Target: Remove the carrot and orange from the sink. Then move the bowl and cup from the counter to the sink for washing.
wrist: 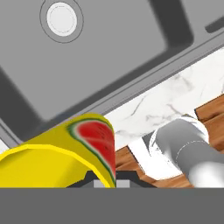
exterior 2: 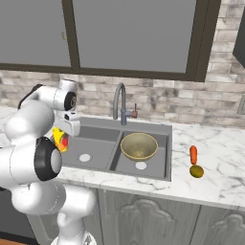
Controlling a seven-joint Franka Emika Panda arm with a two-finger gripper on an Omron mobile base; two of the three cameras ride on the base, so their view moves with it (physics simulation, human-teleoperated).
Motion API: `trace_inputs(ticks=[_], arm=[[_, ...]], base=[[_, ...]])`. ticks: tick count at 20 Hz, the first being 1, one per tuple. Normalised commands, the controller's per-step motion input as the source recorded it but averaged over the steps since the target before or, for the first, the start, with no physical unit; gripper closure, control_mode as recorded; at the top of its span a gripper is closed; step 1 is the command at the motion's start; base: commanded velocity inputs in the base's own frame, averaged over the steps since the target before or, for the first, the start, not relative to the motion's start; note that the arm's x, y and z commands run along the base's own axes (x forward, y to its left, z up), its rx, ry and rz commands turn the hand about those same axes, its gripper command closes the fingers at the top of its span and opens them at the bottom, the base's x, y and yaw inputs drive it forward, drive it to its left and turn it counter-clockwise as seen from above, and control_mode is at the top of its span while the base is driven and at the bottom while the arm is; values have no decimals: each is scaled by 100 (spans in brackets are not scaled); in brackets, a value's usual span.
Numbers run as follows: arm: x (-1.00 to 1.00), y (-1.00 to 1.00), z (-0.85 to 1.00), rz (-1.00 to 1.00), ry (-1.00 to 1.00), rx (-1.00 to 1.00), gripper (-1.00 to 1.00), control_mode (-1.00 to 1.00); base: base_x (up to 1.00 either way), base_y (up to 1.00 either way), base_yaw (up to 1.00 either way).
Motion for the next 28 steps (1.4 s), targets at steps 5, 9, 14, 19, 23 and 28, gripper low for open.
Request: trace_inputs(ticks=[5, 9, 14, 19, 23, 28], arm=[[-6, -51, 1, 8, 0, 0, 100, -100], [-7, -52, 0, 15, 0, 0, 100, -100], [-9, -50, 0, 18, -1, 0, 100, -100], [-10, -50, 1, 23, -5, 0, 100, -100], [-10, -51, 0, 26, -6, 0, 100, -100], [-6, -50, 0, 23, -4, 0, 100, -100]], base=[[0, 0, 0], [0, 0, 0], [0, 0, 0], [0, 0, 0], [0, 0, 0], [0, 0, 0]])
